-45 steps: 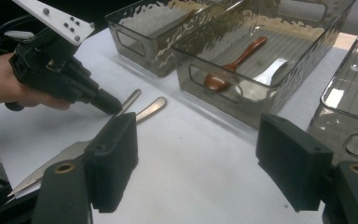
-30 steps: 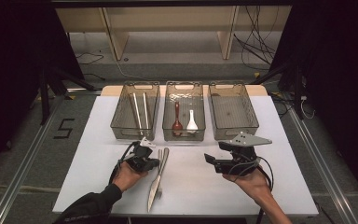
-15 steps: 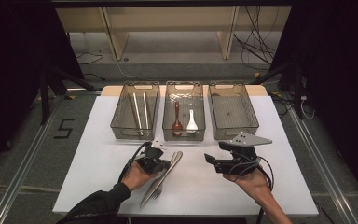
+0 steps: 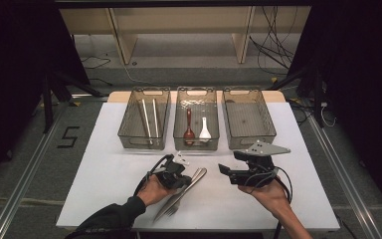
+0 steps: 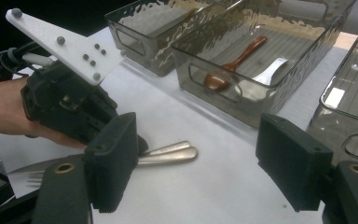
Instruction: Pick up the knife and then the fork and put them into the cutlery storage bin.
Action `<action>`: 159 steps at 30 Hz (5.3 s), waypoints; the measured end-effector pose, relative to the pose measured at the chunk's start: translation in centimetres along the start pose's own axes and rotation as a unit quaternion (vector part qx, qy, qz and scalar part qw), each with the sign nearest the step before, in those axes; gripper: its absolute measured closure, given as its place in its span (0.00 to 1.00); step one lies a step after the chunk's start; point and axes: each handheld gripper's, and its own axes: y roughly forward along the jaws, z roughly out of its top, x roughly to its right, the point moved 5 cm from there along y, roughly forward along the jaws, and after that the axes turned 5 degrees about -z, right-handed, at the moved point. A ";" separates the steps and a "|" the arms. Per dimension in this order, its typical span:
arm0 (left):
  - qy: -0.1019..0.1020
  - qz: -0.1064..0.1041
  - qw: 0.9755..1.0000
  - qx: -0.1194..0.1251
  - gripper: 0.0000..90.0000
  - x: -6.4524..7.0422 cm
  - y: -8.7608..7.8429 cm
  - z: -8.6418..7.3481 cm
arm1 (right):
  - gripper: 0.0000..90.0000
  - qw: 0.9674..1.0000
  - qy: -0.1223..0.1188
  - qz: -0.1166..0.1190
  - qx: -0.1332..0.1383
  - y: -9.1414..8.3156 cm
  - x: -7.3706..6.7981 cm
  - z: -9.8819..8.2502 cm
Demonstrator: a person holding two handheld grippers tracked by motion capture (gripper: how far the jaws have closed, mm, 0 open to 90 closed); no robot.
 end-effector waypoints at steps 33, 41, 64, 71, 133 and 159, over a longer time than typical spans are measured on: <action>0.028 -0.015 0.999 0.021 0.97 1.3 0.1 1.3 | 0.34 1.000 -0.003 0.001 -0.010 0.2 0.1 -0.2; 0.013 0.004 0.999 0.050 0.79 0.1 -4.4 1.2 | 0.35 0.997 -0.051 0.018 -0.049 1.2 -0.2 -0.6; -0.021 0.065 0.986 0.155 0.33 -0.8 -12.8 -2.1 | 0.67 0.972 -0.156 0.053 -0.170 7.6 -2.6 -2.0; -0.019 0.068 0.980 0.186 0.27 -0.7 -14.0 -2.9 | 0.94 0.972 -0.142 0.025 -0.186 10.6 -1.9 -2.1; -0.018 0.081 0.975 0.206 0.20 -1.0 -14.5 -3.3 | 0.80 0.955 -0.143 0.029 -0.258 6.3 -0.1 -4.9; -0.015 0.083 0.972 0.218 0.18 -1.0 -15.0 -3.4 | 0.48 0.915 -0.251 0.109 -0.298 7.0 -4.6 -6.3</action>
